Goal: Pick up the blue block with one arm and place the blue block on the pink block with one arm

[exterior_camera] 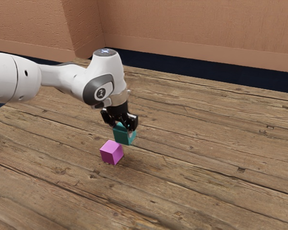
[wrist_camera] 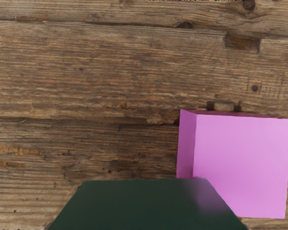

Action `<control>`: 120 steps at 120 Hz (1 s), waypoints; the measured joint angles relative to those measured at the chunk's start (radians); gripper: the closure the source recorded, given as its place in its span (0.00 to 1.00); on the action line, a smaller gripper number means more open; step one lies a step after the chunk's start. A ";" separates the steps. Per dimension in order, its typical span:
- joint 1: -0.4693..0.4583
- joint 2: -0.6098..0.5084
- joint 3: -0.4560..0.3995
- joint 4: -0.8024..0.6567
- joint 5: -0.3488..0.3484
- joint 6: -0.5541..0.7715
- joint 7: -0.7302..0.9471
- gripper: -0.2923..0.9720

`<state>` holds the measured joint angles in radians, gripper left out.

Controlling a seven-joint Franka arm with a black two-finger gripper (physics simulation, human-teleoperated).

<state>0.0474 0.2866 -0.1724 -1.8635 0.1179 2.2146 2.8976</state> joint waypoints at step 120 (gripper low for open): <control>0.081 -0.129 -0.002 -0.212 0.003 0.129 0.000 0.48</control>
<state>0.1286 0.1576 -0.1749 -2.0757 0.1207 2.3441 2.8977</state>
